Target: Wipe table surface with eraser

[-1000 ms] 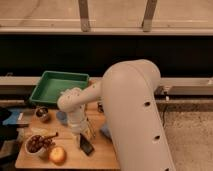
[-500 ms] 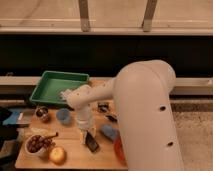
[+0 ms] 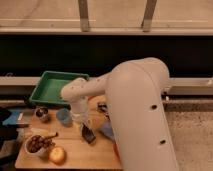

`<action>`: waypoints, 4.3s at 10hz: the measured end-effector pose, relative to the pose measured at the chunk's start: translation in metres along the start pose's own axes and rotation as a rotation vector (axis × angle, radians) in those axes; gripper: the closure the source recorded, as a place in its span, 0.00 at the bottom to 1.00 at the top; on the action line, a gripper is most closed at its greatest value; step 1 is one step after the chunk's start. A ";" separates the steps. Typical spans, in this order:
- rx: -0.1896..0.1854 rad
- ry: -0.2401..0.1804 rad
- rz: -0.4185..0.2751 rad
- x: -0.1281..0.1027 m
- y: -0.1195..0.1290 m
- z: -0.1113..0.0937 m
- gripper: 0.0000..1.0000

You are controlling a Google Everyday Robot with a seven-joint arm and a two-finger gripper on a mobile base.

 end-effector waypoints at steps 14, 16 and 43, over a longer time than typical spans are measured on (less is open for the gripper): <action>-0.050 0.107 -0.037 0.034 0.026 0.049 0.81; -0.033 0.113 0.001 0.030 0.009 0.044 0.81; -0.036 0.059 -0.090 -0.011 0.015 0.023 0.81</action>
